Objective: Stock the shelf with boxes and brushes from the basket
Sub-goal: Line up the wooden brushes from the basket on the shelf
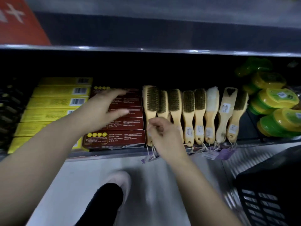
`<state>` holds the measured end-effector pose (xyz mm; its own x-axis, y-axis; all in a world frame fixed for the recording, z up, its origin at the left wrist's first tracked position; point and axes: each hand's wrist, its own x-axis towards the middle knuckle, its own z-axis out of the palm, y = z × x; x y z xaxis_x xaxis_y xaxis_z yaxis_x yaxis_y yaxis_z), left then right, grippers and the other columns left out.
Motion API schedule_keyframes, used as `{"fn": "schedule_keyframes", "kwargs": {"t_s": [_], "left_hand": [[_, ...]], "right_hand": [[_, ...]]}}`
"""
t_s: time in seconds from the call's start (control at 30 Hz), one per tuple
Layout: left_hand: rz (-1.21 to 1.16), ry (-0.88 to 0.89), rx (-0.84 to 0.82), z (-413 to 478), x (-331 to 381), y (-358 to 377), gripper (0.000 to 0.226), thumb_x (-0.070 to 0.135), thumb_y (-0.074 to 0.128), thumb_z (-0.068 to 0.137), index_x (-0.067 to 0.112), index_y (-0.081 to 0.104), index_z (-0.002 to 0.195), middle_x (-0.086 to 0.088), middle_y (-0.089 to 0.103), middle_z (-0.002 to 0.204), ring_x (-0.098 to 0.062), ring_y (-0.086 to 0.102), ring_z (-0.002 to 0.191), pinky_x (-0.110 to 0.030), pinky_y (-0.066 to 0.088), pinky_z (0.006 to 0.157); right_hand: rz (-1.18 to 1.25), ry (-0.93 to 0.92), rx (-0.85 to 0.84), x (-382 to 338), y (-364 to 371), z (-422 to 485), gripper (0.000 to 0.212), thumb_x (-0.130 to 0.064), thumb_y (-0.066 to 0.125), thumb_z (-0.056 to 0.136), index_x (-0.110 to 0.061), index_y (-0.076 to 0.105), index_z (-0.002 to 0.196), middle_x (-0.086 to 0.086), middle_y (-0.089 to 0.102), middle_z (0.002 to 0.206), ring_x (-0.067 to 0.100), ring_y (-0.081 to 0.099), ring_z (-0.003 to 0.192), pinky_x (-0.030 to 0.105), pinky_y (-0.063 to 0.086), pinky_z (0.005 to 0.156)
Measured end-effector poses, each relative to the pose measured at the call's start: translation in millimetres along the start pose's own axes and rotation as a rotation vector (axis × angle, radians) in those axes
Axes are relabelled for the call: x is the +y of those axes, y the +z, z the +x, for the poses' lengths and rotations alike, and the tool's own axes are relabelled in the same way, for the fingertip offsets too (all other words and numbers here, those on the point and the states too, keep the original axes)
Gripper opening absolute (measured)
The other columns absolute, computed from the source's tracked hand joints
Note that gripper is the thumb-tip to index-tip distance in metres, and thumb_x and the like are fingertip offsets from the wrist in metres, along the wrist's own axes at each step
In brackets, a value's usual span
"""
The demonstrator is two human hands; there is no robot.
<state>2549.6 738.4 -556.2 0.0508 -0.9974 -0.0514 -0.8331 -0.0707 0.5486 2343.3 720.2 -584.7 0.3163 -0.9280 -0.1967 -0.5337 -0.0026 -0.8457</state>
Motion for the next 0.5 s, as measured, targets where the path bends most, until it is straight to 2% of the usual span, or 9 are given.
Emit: {"fn": "schedule_keyframes", "kwargs": {"t_s": [0.03,0.1,0.13,0.2,0.27,0.43,0.5], "left_hand": [[0.051,-0.016,-0.054,-10.0,-2.4,-4.1,0.082,0.060,0.053,0.073,0.023,0.035,0.144,-0.003,0.038,0.148,-0.017,0.036,0.133,-0.021,0.026,0.102],[0.169,-0.065,-0.164,-24.6,-8.8,-7.0,0.112,0.076,0.048,0.056,0.023,0.020,0.150,0.000,0.017,0.158,-0.016,0.018,0.143,-0.027,0.014,0.114],[0.227,-0.087,-0.210,-28.5,-14.1,-6.3,0.122,0.081,0.047,0.051,0.022,0.010,0.151,0.000,0.006,0.160,-0.014,0.006,0.146,-0.029,0.005,0.117],[0.321,-0.114,-0.296,-34.0,-25.8,-2.2,0.133,0.086,0.052,0.050,0.024,-0.009,0.151,0.003,-0.013,0.159,-0.005,-0.016,0.140,-0.027,-0.012,0.114],[0.391,-0.105,-0.325,-39.1,-36.5,4.0,0.137,0.086,0.057,0.052,0.024,-0.020,0.148,0.003,-0.023,0.156,-0.002,-0.024,0.134,-0.026,-0.019,0.110],[0.465,-0.055,-0.233,-43.4,-42.6,18.7,0.131,0.078,0.057,0.063,0.018,-0.023,0.147,-0.002,-0.022,0.157,-0.014,-0.019,0.144,-0.030,-0.022,0.108],[0.437,-0.051,-0.237,-45.2,-42.8,18.8,0.128,0.075,0.058,0.066,0.017,-0.023,0.147,-0.002,-0.025,0.156,-0.014,-0.022,0.143,-0.029,-0.023,0.108]], "right_hand": [[0.024,0.002,-0.052,-5.0,8.5,-4.0,0.023,-0.019,0.056,0.092,-0.016,0.060,0.115,-0.002,0.062,0.109,0.007,0.060,0.093,0.011,0.045,0.082],[0.016,-0.001,-0.052,-12.9,22.8,-8.9,0.035,-0.018,0.055,0.092,-0.015,0.054,0.127,0.001,0.053,0.126,0.013,0.057,0.108,0.026,0.046,0.096],[0.005,-0.009,-0.022,-15.8,27.2,-10.3,0.040,-0.016,0.056,0.092,-0.016,0.051,0.131,0.001,0.051,0.129,0.015,0.056,0.112,0.028,0.044,0.099],[-0.032,-0.037,0.016,-17.2,32.2,-12.2,0.048,-0.012,0.058,0.089,-0.020,0.047,0.135,-0.002,0.049,0.130,0.012,0.053,0.116,0.021,0.041,0.098],[-0.087,-0.073,0.016,-15.3,36.3,-14.4,0.055,-0.012,0.061,0.088,-0.023,0.043,0.138,-0.005,0.048,0.130,0.010,0.050,0.118,0.015,0.037,0.095],[-0.130,-0.038,0.007,-12.6,40.4,-14.8,0.057,-0.013,0.062,0.088,-0.020,0.040,0.140,-0.006,0.046,0.137,0.009,0.048,0.123,0.024,0.039,0.103],[-0.171,-0.050,0.005,-15.1,39.2,-14.3,0.056,-0.012,0.063,0.087,-0.018,0.041,0.139,-0.003,0.045,0.136,0.012,0.047,0.123,0.026,0.038,0.105]]}}
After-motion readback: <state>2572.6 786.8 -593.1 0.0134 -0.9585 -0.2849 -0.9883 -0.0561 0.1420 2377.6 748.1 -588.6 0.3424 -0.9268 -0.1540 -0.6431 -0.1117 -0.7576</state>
